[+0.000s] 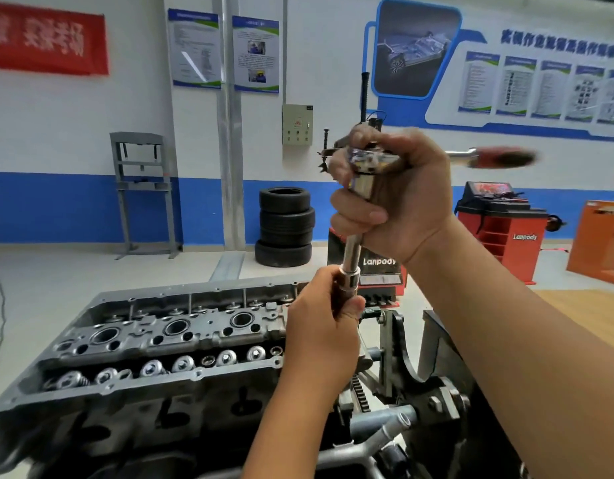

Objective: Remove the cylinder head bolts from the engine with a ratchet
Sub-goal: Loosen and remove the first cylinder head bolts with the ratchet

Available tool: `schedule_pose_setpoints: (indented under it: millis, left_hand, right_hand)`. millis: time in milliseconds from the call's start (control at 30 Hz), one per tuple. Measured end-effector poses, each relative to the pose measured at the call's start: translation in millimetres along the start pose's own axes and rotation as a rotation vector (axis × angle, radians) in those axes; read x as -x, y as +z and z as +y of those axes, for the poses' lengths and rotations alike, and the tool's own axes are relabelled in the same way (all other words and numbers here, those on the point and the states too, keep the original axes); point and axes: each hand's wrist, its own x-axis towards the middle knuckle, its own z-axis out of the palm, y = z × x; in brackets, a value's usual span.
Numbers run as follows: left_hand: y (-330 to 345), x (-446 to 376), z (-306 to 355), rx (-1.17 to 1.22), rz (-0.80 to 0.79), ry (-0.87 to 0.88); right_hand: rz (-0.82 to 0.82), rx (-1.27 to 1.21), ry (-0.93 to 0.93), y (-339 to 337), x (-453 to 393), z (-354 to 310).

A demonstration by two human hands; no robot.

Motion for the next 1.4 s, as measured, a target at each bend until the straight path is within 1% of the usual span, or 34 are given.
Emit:
schedule_pose_setpoints:
  millis: [67,133,200,267,300,333,367,400,467,533,567,633,700,767,800,833,867,967,1000,1067,1133,1167,1300,1367,1400]
  left_hand:
    - [1.1,-1.9,0.6,-0.036,-0.016,-0.01]
    - [3.5,-1.8,1.3,-0.066,0.004,0.007]
    - [6.4,-0.5,1.5,-0.096,0.039,0.039]
    - [8.3,0.1,1.3,-0.102,0.067,0.052]
    - [8.0,0.0,1.7,-0.101,0.077,0.053]
    - [7.0,0.0,1.8,-0.097,0.088,0.054]
    - [5.7,0.2,1.3,-0.087,0.095,0.056]
    - [4.2,0.5,0.5,-0.07,0.094,0.059]
    - [0.2,0.7,-0.3,-0.05,0.048,0.067]
    - [-2.3,-0.4,1.6,-0.049,-0.033,0.075]
    - [-2.7,-1.7,2.4,-0.039,-0.057,0.076]
    - [-2.7,-3.7,3.2,-0.032,-0.053,0.061]
    - [-1.8,-4.0,3.1,-0.044,-0.031,0.044]
    - [0.1,-2.9,0.8,-0.042,-0.017,0.03]
    - [0.4,-2.6,0.2,-0.033,-0.013,0.023]
    - [0.2,-2.4,0.1,-0.021,-0.012,0.015]
    - [-0.6,-2.4,0.1,-0.01,-0.02,0.002]
    - [-1.1,-0.5,1.8,-0.041,-0.066,-0.044]
    - [-0.2,0.7,2.6,-0.07,-0.063,-0.039]
    - [3.2,2.6,4.3,-0.117,-0.022,-0.02]
    - [7.3,4.3,4.2,-0.124,0.029,-0.008]
    - [8.6,5.0,3.7,-0.12,0.047,-0.009]
    - [7.2,3.6,5.1,-0.054,0.043,-0.027]
    - [0.4,1.3,7.1,-0.035,0.015,-0.039]
    - [-3.7,0.4,7.9,-0.065,-0.005,-0.04]
  right_hand:
    - [0.024,-0.102,0.024,-8.0,0.6,-2.7]
    - [0.053,-0.063,-0.023,-7.7,4.3,0.4]
    - [0.15,0.088,-0.156,0.9,9.9,9.2]
    - [0.296,0.309,-0.324,12.8,13.7,19.8]
    - [0.343,0.405,-0.375,18.6,11.9,23.0]
    - [0.353,0.461,-0.389,22.6,8.4,24.2]
    - [0.324,0.466,-0.359,24.8,4.7,23.0]
    - [0.256,0.421,-0.287,24.8,2.2,19.7]
    - [0.102,0.227,-0.108,18.5,1.0,9.0]
    - [0.055,0.027,-0.04,6.5,3.3,0.9]
    - [0.063,-0.031,-0.041,2.3,5.6,-0.8]
    - [0.103,-0.012,-0.086,1.0,9.6,1.3]
    - [0.2,0.109,-0.206,7.1,12.2,11.0]
    - [0.33,0.298,-0.361,15.4,12.7,20.9]
    - [0.367,0.388,-0.414,19.6,10.9,23.3]
    - [0.367,0.437,-0.43,22.2,8.6,24.1]
    - [0.325,0.43,-0.395,23.6,6.2,22.7]
    - [0.087,0.178,-0.162,16.4,5.2,9.8]
    - [0.057,0.12,-0.128,11.2,6.6,5.8]
    - [0.068,0.075,-0.125,4.4,10.1,2.2]
    - [0.135,0.102,-0.178,4.5,14.2,5.3]
    - [0.194,0.144,-0.233,7.1,15.7,9.5]
    - [0.51,0.402,-0.512,26.7,14.1,29.6]
    - [0.595,0.469,-0.548,37.2,7.4,32.0]
    - [0.603,0.456,-0.526,40.8,5.3,31.0]
